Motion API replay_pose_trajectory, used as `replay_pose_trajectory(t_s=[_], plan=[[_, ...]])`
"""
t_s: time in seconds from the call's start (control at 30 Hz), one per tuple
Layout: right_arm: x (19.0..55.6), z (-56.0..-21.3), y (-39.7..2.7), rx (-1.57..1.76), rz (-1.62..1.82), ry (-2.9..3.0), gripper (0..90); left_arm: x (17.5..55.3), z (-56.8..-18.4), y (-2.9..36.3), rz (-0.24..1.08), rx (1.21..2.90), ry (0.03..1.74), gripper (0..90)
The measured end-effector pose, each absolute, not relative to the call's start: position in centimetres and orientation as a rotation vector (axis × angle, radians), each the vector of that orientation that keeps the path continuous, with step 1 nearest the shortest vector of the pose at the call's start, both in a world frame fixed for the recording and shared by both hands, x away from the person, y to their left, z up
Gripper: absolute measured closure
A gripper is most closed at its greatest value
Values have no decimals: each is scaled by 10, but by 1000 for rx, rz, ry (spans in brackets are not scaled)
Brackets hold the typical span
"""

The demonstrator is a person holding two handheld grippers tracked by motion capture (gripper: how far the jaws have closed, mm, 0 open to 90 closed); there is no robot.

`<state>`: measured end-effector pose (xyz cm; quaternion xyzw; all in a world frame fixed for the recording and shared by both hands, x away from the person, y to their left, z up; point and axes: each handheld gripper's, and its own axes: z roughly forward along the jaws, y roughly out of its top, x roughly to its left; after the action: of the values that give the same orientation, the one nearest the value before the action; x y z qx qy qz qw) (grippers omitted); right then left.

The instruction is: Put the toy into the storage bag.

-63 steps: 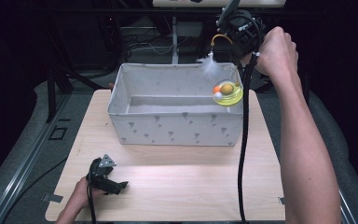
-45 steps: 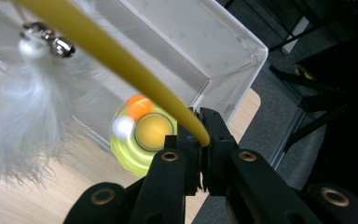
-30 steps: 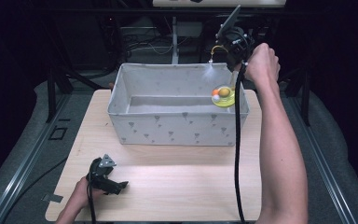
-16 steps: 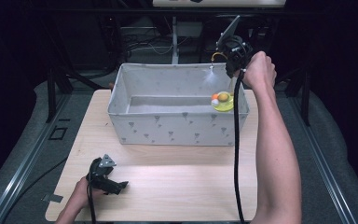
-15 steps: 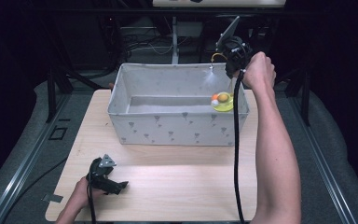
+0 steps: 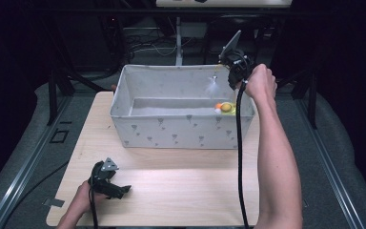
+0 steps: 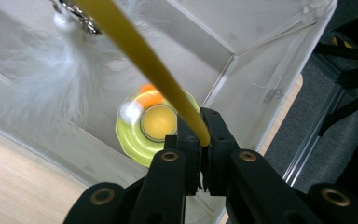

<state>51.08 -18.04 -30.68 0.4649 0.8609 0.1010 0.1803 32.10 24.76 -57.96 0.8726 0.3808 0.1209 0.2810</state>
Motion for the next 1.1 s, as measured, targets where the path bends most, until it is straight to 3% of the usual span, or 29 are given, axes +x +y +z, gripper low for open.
replay_pose_trajectory(t_s=[1.1], plan=[[502, -356, -196, 1369, 183, 2524, 874, 321, -579, 248, 324, 2340, 1021, 0]])
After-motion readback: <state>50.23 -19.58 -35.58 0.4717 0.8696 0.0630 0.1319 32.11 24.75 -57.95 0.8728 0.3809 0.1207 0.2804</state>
